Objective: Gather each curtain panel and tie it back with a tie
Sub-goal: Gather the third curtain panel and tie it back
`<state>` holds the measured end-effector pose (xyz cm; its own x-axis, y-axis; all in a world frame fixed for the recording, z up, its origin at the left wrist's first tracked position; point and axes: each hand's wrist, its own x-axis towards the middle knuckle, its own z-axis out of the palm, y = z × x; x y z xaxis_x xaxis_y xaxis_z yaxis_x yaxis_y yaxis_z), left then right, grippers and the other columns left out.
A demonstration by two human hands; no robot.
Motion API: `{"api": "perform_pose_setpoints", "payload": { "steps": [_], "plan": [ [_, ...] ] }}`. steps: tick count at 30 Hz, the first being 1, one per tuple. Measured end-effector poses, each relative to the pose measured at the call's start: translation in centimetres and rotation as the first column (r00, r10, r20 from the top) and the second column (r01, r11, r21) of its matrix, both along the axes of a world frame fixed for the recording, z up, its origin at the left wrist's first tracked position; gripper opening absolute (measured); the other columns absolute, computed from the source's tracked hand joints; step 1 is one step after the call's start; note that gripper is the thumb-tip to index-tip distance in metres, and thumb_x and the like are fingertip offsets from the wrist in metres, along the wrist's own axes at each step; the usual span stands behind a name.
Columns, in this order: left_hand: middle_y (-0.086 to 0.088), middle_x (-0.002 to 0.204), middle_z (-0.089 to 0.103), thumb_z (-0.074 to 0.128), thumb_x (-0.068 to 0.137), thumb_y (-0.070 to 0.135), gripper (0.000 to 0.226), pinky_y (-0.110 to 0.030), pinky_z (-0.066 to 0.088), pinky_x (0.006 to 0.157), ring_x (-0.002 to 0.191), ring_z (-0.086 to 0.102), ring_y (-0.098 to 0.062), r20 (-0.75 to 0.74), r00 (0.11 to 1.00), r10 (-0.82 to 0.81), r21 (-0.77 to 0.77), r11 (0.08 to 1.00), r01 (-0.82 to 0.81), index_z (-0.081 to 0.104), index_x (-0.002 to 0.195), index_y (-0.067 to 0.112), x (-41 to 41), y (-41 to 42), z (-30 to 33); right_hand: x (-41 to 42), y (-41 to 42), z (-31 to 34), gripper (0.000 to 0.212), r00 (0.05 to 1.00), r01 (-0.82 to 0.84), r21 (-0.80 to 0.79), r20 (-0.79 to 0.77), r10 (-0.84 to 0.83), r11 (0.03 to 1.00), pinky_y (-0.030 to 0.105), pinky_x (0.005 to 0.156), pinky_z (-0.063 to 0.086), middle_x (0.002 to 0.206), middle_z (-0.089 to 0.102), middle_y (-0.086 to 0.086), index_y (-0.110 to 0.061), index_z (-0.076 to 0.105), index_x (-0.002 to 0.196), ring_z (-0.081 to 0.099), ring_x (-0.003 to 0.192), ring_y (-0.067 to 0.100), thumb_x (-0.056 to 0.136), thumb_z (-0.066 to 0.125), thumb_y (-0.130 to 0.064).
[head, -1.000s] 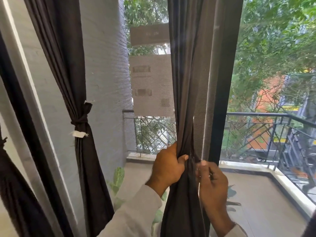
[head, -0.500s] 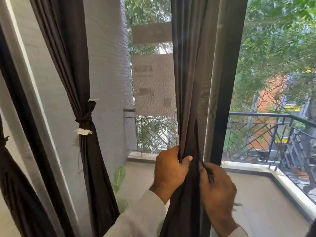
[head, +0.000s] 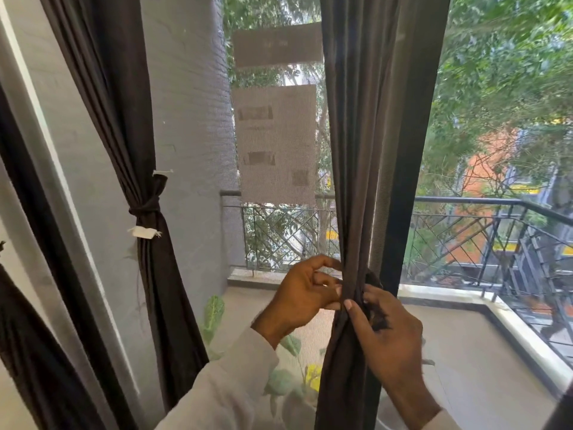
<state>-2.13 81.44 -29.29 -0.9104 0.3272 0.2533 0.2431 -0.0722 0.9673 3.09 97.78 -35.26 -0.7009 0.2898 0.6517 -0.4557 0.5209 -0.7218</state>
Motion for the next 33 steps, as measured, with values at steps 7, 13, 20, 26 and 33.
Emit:
{"api": "perform_pose_setpoints", "payload": {
  "steps": [7, 13, 20, 26, 33],
  "plan": [
    [0.004, 0.131, 0.058, 0.088, 0.090, 0.013, 0.071, -0.018, 0.055, 0.082, 0.102, 0.064, -0.015, -0.449, 0.888, -0.098, -0.417, 0.902, -0.111, 0.056, 0.148, 0.037, -3.0, -0.9, 2.0, 0.6, 0.1, 1.0, 0.023, 0.999, -0.050, 0.036, -0.013, 0.051, 0.998, -0.001, 0.078, 0.046, 0.100, 0.072, -0.029, -0.034, 0.075, 0.107, 0.068, 0.095, -0.008, 0.091, 0.080, -0.019],
    [0.002, 0.132, 0.071, 0.083, 0.094, 0.006, 0.038, -0.025, 0.052, 0.111, 0.120, 0.066, -0.003, -0.337, 0.920, -0.202, -0.521, 0.853, -0.004, 0.071, 0.130, 0.013, -3.8, -0.9, 2.3, 0.2, 1.0, 0.9, 0.010, 1.000, -0.018, 0.047, -0.005, 0.018, 0.999, 0.009, 0.069, 0.053, 0.087, 0.073, -0.019, -0.027, 0.075, 0.096, 0.071, 0.083, 0.006, 0.089, 0.082, -0.024],
    [0.004, 0.074, 0.070, 0.066, 0.085, 0.045, 0.027, -0.039, 0.056, 0.067, 0.072, 0.066, -0.021, -0.612, 0.764, 0.203, -0.424, 0.731, -0.534, 0.070, 0.084, 0.018, -0.4, 1.3, 0.3, 0.7, 0.3, 1.4, 0.024, 0.986, 0.162, -0.048, -0.022, -0.163, 0.986, 0.002, 0.063, 0.042, 0.073, 0.067, -0.014, -0.032, 0.063, 0.088, 0.065, 0.077, 0.001, 0.085, 0.086, -0.029],
    [0.008, 0.093, 0.054, 0.059, 0.096, 0.021, 0.017, -0.038, 0.053, 0.087, 0.094, 0.059, -0.018, -0.556, 0.831, -0.023, -0.542, 0.767, -0.342, 0.075, 0.094, 0.016, 1.5, -0.1, 0.0, 0.6, 0.7, 0.9, 0.020, 0.975, 0.109, 0.098, -0.205, -0.087, 0.989, 0.007, 0.069, 0.042, 0.085, 0.062, -0.006, -0.019, 0.069, 0.086, 0.062, 0.076, 0.007, 0.085, 0.086, -0.008],
    [0.010, 0.127, 0.075, 0.050, 0.105, -0.009, 0.044, -0.016, 0.046, 0.098, 0.112, 0.063, 0.007, -0.280, 0.929, -0.242, -0.551, 0.833, 0.051, 0.070, 0.141, 0.008, 3.1, -3.8, 1.3, 0.9, 3.2, 0.7, 0.048, 0.935, -0.334, 0.048, -0.113, 0.337, 0.942, 0.018, 0.075, 0.057, 0.099, 0.076, -0.006, -0.017, 0.081, 0.104, 0.074, 0.088, 0.015, 0.087, 0.064, 0.025]
  ]
}}
